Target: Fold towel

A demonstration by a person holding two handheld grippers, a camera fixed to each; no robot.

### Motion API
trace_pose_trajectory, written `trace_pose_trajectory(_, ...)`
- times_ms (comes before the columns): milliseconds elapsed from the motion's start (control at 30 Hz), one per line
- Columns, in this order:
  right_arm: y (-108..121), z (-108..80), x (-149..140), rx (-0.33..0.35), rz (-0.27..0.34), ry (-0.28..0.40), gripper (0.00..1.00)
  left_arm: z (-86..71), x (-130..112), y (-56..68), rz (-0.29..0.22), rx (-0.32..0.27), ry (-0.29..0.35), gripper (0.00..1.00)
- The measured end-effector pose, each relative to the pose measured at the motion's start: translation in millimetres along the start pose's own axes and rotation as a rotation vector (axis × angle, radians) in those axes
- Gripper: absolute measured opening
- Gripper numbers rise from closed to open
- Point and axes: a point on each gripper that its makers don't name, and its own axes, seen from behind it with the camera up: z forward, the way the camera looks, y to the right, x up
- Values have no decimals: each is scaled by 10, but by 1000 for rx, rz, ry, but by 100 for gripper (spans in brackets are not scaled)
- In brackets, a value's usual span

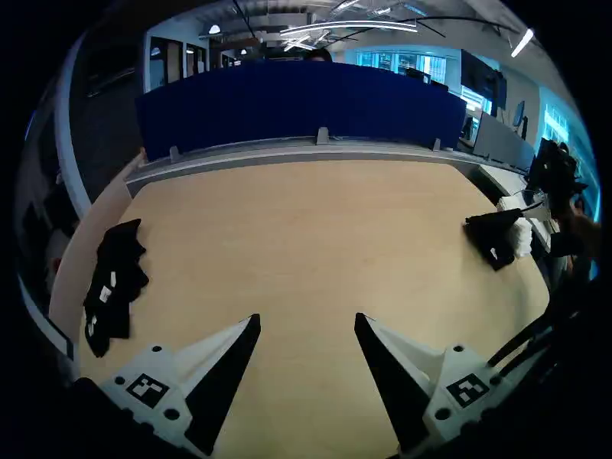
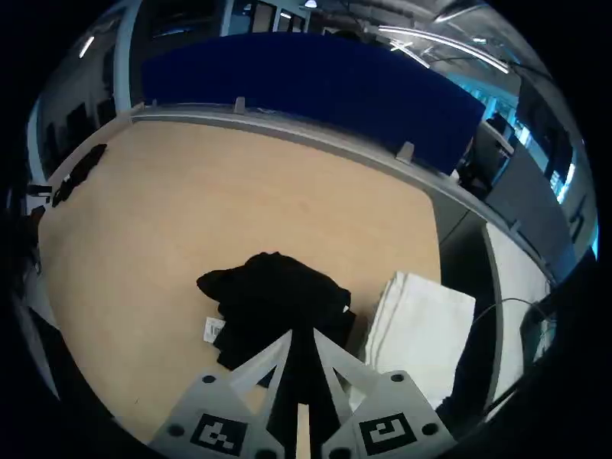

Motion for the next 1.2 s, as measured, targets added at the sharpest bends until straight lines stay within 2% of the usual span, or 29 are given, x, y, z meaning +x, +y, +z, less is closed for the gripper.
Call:
trace_pose_trajectory(267, 131, 42, -432, -47, 31, -90, 4, 11, -24, -2, 7, -2, -7, 91)
trace_pose_trajectory(700, 118, 322, -1013, -87, 129, -210, 4, 7, -27, -46, 20, 9, -19, 91)
trace_pose_trajectory(967, 118, 501, -1212, -121, 179, -256, 4, 18, -51, -45, 30, 14, -28, 91)
trace_pose_trajectory(1200, 116, 605, -1247, -144, 209, -265, 4, 34, -45, -48, 35, 17, -32, 91)
